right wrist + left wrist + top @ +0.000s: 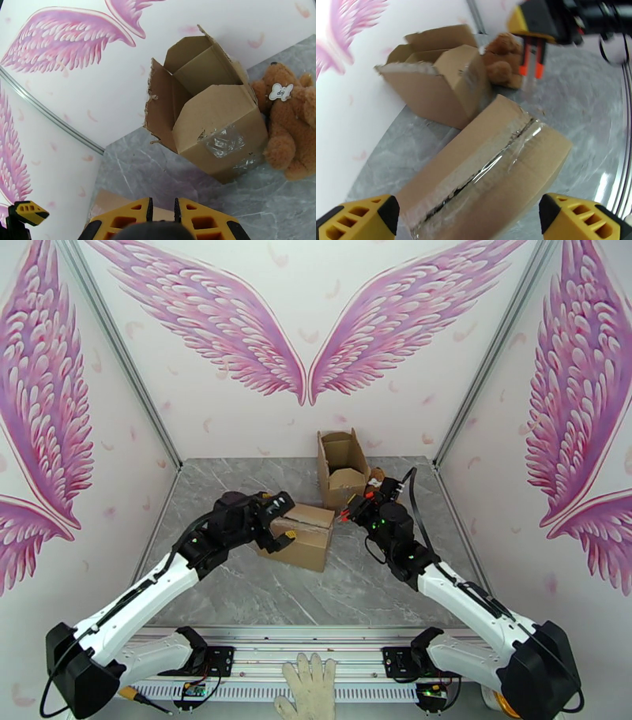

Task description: Unpack the express box

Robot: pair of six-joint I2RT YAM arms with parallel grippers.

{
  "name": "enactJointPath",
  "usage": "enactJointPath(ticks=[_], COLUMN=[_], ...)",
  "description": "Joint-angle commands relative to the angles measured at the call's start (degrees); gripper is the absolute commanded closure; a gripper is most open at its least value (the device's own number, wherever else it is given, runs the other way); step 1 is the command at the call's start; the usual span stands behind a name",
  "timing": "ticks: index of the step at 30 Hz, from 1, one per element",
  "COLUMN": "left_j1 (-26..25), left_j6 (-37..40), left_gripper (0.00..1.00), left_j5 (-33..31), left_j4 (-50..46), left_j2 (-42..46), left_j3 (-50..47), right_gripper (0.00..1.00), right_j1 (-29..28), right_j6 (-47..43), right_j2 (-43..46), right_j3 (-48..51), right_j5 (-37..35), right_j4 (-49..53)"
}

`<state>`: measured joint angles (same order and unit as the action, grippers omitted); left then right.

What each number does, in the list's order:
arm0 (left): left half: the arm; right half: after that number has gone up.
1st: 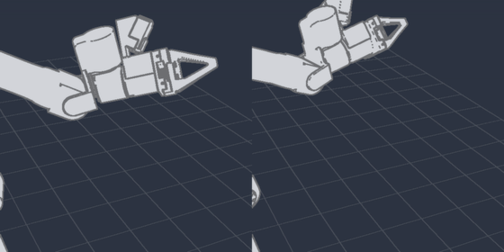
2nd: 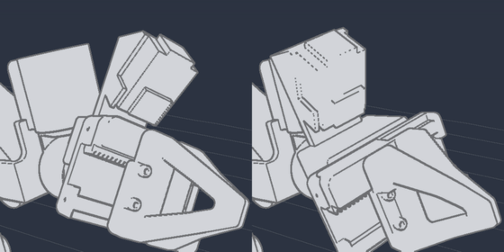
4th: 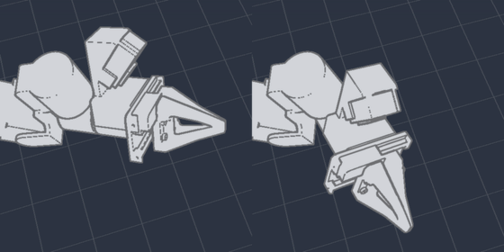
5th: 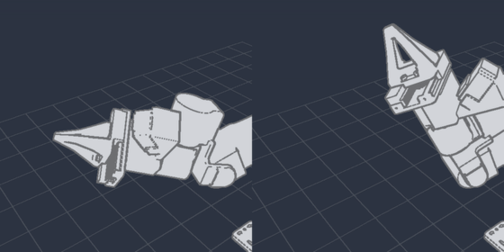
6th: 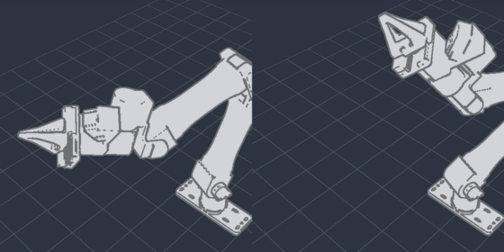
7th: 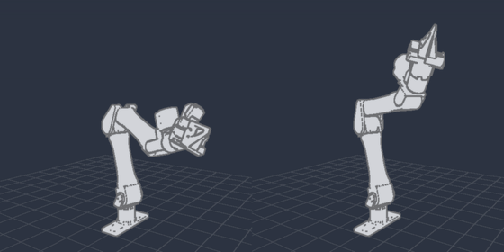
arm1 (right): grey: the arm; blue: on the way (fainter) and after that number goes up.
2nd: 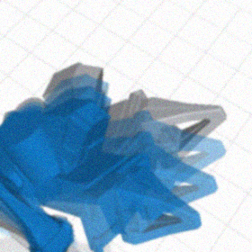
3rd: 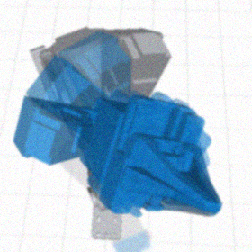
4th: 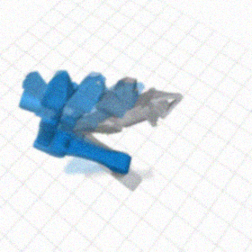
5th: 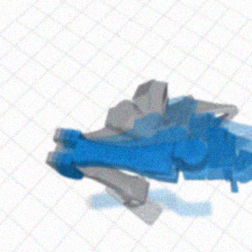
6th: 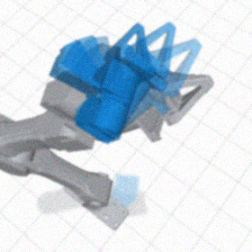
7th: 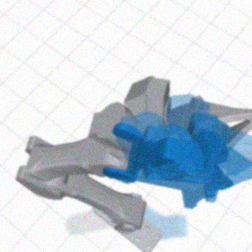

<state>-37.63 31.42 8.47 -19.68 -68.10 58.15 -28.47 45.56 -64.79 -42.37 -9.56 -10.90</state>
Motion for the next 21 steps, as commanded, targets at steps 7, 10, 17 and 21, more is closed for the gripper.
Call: enactJointPath(ticks=[7, 10, 17, 21], left_j1=[-4.31, -4.49, -4.67, -4.74], left_j6=[21.86, 22.84, 24.06, 24.13], left_gripper=[0.01, 0.02, 0.04, 0.05], left_j5=[-0.49, -0.22, 0.67, 0.62], left_j4=[-0.16, 0.16, 1.23, 1.46], left_j2=[-10.21, -12.06, -14.97, -16.07], left_j3=[4.86, 5.54, 5.87, 5.80], right_gripper=[1.00, 1.00, 1.00, 1.00], right_j1=[1.13, 1.22, 1.40, 1.42], right_j6=[5.16, 5.91, 7.07, 7.68], right_j2=[-2.33, -3.00, -3.15, -2.77], right_j3=[0.40, 0.55, 2.11, 3.06], right_j5=[-0.06, -0.77, -3.01, -4.18], right_j4=[-6.07, -5.60, -5.94, -6.17])
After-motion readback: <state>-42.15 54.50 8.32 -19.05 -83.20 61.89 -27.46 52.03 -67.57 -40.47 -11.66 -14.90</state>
